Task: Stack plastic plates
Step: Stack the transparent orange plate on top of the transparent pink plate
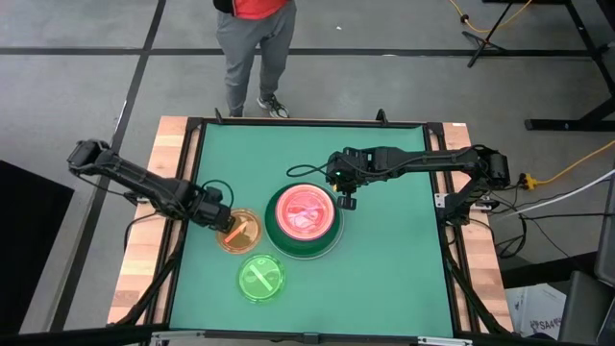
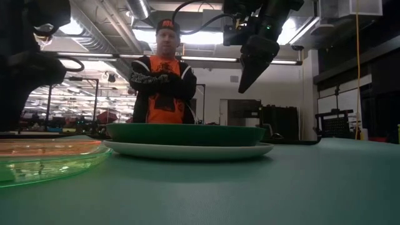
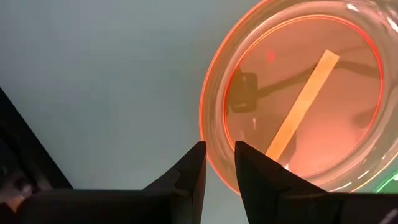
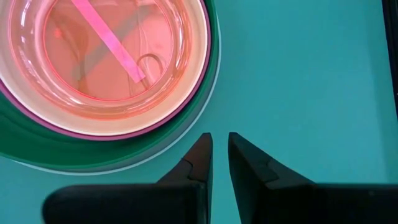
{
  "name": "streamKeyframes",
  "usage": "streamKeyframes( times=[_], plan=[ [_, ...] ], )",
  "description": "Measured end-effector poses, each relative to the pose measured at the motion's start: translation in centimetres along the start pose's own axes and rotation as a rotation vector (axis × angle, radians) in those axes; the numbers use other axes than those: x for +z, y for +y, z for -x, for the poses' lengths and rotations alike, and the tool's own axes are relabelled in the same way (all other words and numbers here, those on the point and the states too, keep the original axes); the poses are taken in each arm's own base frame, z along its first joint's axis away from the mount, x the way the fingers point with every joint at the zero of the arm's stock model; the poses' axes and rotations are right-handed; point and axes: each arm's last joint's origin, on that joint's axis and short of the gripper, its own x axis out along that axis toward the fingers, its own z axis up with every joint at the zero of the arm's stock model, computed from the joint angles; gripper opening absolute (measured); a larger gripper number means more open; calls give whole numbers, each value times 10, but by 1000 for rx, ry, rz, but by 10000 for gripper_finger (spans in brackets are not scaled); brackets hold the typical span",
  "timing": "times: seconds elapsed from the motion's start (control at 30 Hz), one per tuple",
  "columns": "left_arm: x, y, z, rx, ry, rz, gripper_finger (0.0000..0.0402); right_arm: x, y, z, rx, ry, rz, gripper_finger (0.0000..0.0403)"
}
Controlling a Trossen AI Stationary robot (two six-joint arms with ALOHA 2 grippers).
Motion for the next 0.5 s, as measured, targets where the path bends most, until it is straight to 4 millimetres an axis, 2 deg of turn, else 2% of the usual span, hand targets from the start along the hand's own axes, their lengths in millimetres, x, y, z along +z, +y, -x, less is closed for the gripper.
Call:
streamKeyframes(
  times=[0.5],
  plan=[
    [-21,-5,-8,41,15,73,78,0,0,0,0,-2,0,40]
  ],
)
